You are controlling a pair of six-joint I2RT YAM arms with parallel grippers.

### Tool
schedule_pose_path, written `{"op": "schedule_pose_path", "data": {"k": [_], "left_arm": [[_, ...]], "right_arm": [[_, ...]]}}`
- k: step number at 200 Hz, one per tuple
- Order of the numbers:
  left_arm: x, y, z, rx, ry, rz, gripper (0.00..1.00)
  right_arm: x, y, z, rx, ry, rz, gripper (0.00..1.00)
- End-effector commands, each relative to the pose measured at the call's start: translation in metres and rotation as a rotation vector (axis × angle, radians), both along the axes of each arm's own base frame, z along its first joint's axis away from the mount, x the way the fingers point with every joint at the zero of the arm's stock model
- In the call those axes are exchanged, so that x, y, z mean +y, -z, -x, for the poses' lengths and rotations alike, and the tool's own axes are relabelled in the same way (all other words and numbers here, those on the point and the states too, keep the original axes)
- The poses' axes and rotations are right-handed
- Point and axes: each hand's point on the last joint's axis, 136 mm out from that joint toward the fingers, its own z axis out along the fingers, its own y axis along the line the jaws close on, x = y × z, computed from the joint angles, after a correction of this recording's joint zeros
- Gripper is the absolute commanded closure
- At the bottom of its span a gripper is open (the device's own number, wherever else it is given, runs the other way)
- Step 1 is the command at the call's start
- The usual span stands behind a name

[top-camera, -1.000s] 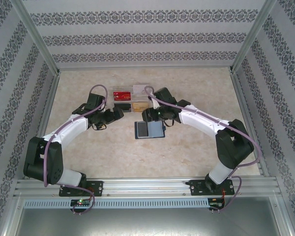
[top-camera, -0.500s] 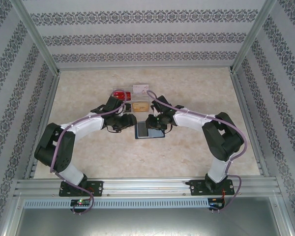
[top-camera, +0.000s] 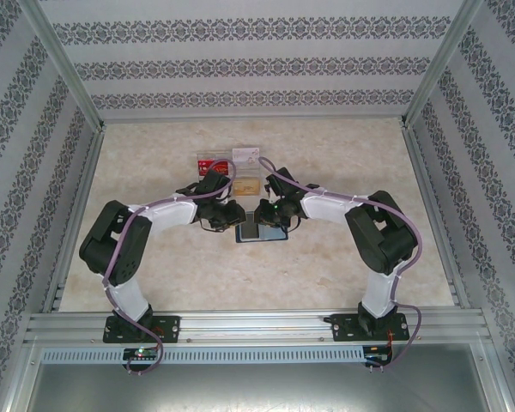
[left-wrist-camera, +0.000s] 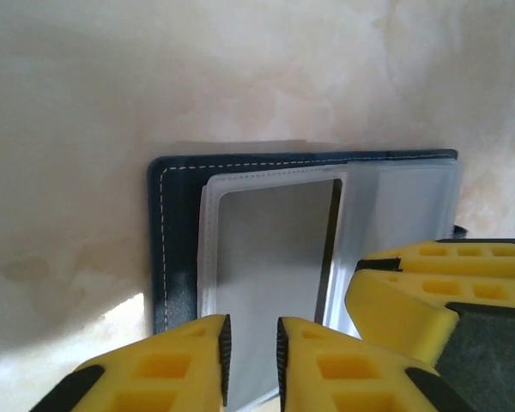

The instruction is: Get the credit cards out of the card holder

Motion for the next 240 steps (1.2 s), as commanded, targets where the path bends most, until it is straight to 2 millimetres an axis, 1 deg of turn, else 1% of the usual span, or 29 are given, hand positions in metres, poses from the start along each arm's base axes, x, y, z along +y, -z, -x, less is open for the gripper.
{"op": "schedule_pose_path", "data": {"k": [1, 32, 61, 104, 132, 169, 191, 208, 240], "left_arm": [[-0.013, -0.005, -0.007, -0.022, 0.014, 0.032, 0.81], [-0.01, 0.004, -0.005, -0.003, 0.02, 0.008, 0.84], [-0.006, 0.012, 0.0, 0.022, 0.02, -0.017, 0.85], [0.004, 0.03, 0.011, 0.07, 0.013, -0.065, 0.86], [0.007, 0.038, 0.016, 0.083, 0.012, -0.074, 0.87], [0.009, 0.045, 0.02, 0.098, 0.011, -0.077, 0.88], [0.01, 0.048, 0.022, 0.102, 0.01, -0.079, 0.89], [0.011, 0.051, 0.024, 0.111, 0.008, -0.086, 0.89], [0.014, 0.053, 0.025, 0.114, 0.007, -0.099, 0.9]], "right_arm": [[0.0, 0.005, -0.001, 0.022, 0.008, -0.011, 0.79], [-0.002, 0.008, -0.001, 0.024, 0.008, 0.001, 0.79], [-0.003, 0.012, 0.0, 0.032, 0.006, 0.01, 0.79], [-0.004, 0.016, 0.001, 0.042, 0.0, 0.021, 0.78], [-0.002, 0.018, 0.004, 0.046, -0.013, 0.014, 0.78], [0.005, 0.009, 0.004, 0.029, -0.036, -0.039, 0.8], [0.01, 0.001, 0.003, 0.009, -0.053, -0.082, 0.81], [0.011, -0.004, 0.004, -0.005, -0.058, -0.091, 0.81], [0.006, -0.009, 0.003, -0.03, -0.051, -0.092, 0.84]]}}
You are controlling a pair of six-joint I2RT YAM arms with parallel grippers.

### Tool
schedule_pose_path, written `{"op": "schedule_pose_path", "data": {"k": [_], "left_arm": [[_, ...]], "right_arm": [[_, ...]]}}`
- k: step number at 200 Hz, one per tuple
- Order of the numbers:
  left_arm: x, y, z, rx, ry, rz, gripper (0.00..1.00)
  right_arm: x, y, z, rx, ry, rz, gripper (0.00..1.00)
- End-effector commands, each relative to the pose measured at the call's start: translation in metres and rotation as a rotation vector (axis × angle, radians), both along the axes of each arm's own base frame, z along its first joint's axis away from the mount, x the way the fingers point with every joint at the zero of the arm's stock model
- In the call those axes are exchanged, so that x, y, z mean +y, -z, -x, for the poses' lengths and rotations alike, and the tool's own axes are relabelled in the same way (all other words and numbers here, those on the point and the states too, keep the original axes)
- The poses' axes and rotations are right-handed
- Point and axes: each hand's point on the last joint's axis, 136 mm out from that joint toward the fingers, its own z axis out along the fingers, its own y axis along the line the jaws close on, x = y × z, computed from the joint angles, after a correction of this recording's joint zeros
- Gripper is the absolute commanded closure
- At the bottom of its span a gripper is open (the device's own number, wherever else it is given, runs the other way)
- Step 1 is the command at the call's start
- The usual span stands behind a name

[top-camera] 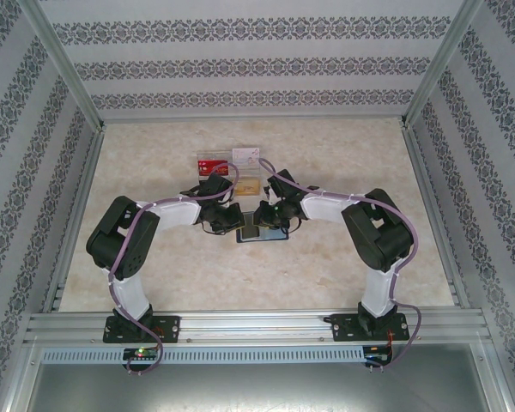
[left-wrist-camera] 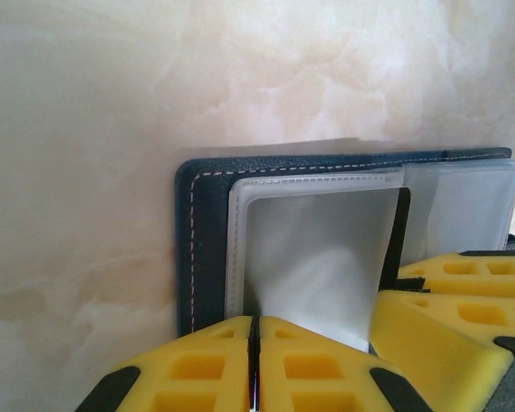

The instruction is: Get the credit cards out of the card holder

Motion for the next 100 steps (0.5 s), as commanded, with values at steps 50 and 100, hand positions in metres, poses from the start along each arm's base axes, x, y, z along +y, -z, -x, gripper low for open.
{"op": "schedule_pose_path", "data": {"k": [50, 100], "left_arm": [[0.015, 0.033, 0.024, 0.091, 0.008, -0.096, 0.89], [0.011, 0.021, 0.019, 0.067, 0.016, -0.079, 0.8]], "right_arm": [[-0.002, -0.024, 0.0, -0.08, -0.027, -0.075, 0.95], [-0.017, -0.019, 0.001, -0.084, -0.004, -0.025, 1.0]]}}
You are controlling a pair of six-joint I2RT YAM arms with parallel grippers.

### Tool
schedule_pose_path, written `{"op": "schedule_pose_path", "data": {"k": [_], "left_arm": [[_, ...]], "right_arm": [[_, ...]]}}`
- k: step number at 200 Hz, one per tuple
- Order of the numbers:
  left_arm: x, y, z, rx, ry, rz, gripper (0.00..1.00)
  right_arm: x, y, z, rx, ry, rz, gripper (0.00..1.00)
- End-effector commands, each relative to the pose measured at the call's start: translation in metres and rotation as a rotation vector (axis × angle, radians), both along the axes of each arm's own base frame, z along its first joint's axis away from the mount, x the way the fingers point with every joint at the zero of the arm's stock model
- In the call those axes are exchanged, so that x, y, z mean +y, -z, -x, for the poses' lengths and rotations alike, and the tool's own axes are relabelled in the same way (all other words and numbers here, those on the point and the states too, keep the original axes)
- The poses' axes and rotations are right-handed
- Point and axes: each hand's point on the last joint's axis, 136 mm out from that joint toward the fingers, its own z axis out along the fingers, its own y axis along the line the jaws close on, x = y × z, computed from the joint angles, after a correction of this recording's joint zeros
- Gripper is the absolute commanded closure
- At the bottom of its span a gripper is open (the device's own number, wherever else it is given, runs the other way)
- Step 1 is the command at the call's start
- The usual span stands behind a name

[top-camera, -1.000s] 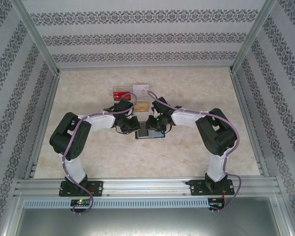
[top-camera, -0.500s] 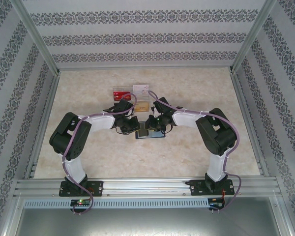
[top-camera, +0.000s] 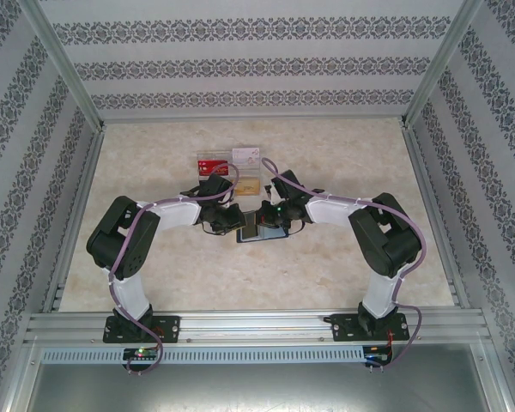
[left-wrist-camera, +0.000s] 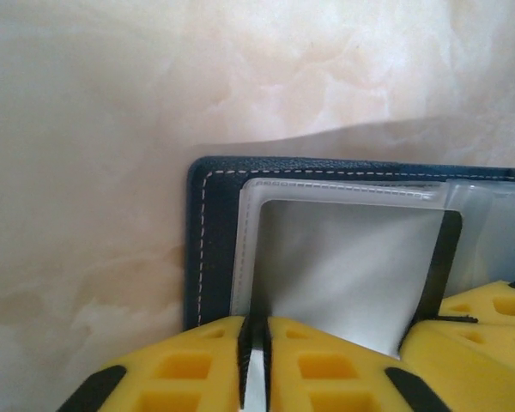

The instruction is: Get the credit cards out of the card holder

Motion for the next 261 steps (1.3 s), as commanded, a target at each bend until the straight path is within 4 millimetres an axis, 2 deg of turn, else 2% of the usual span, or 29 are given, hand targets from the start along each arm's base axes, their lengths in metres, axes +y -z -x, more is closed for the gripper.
{"op": "schedule_pose_path", "data": {"k": [1, 35, 63, 89, 107, 125, 164, 212, 238, 261], "left_arm": [[0.011, 0.02, 0.018, 0.068, 0.012, -0.081, 0.8], [0.012, 0.022, 0.019, 0.07, 0.017, -0.084, 0.8], [0.01, 0.024, 0.019, 0.077, 0.016, -0.075, 0.82], [0.006, 0.013, 0.014, 0.05, 0.021, -0.052, 0.81], [-0.006, -0.007, 0.009, 0.019, 0.042, 0.025, 0.76], [-0.012, -0.031, 0.003, -0.015, 0.055, 0.087, 0.69], [-0.01, -0.071, -0.006, -0.087, 0.05, 0.195, 0.48], [-0.011, -0.136, -0.024, -0.244, 0.059, 0.459, 0.33], [-0.017, -0.158, -0.03, -0.296, 0.07, 0.557, 0.3], [-0.022, -0.169, -0.036, -0.317, 0.066, 0.62, 0.3]], "right_arm": [[-0.015, -0.005, 0.0, -0.027, 0.014, 0.022, 1.0], [-0.03, 0.0, 0.002, -0.024, 0.036, 0.043, 1.0], [-0.035, 0.001, 0.004, -0.023, 0.039, 0.047, 1.0], [-0.039, -0.004, 0.002, -0.042, 0.05, 0.049, 1.0], [-0.043, -0.011, 0.0, -0.065, 0.063, 0.044, 1.0], [-0.047, -0.025, -0.002, -0.106, 0.074, 0.021, 1.0], [-0.053, -0.064, -0.004, -0.231, 0.051, -0.03, 1.0], [-0.032, -0.128, -0.007, -0.333, -0.039, -0.265, 1.0], [-0.025, -0.158, -0.019, -0.358, -0.034, -0.376, 1.0], [-0.022, -0.18, -0.028, -0.368, -0.02, -0.474, 1.0]]}}
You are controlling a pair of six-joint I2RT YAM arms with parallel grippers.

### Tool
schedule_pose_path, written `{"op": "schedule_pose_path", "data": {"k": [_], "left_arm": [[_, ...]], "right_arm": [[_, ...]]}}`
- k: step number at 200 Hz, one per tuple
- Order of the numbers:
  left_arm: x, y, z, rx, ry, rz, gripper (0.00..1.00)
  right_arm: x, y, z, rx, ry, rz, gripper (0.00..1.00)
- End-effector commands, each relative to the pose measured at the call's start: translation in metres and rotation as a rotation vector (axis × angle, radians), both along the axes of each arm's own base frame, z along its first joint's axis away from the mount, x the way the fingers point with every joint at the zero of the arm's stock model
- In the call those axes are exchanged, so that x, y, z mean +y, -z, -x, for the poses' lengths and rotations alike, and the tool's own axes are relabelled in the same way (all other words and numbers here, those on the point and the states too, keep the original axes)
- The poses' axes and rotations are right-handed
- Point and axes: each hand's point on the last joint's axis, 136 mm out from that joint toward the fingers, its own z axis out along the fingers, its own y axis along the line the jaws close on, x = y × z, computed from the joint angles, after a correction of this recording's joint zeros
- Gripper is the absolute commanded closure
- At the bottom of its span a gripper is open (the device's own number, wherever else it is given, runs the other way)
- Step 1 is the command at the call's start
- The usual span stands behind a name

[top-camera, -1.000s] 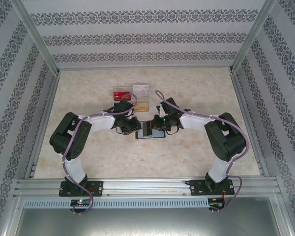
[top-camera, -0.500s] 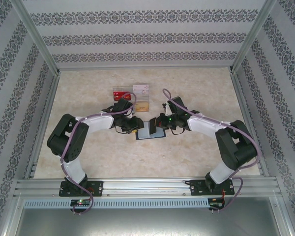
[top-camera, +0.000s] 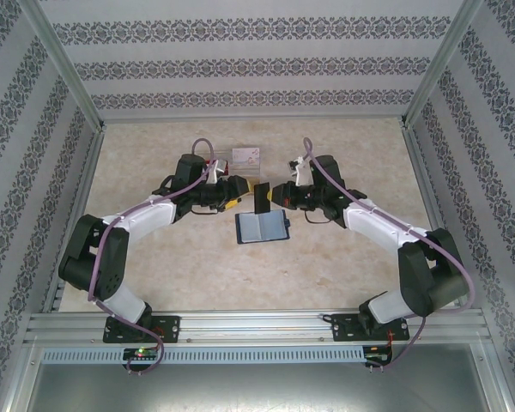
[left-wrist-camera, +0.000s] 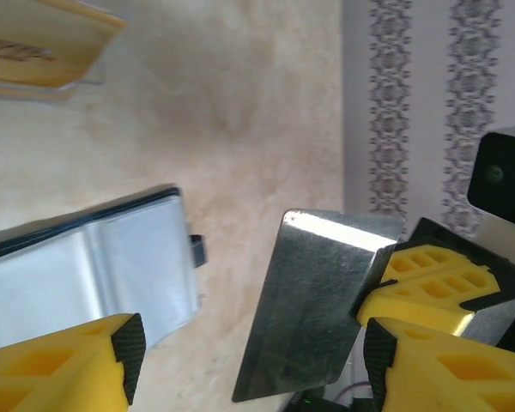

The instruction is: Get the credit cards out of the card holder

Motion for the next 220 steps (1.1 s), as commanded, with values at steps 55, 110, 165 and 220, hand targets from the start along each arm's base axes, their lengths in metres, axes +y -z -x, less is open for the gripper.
{"op": "schedule_pose_path", "data": {"k": [55, 110, 165, 220], "left_arm": [[-0.019, -0.065, -0.022, -0.131, 0.025, 0.225, 0.38], [-0.02, -0.088, -0.024, -0.164, 0.022, 0.253, 0.68], [-0.015, -0.099, -0.03, -0.18, -0.071, 0.306, 0.97], [-0.004, -0.11, -0.037, -0.186, -0.196, 0.333, 1.0]], "right_arm": [[0.013, -0.059, -0.019, -0.055, -0.049, -0.231, 1.0], [0.01, -0.059, -0.023, -0.046, -0.037, -0.256, 1.0], [0.012, -0.059, -0.028, 0.048, 0.009, -0.341, 0.84], [0.023, -0.068, -0.025, 0.088, 0.076, -0.442, 0.75]]}}
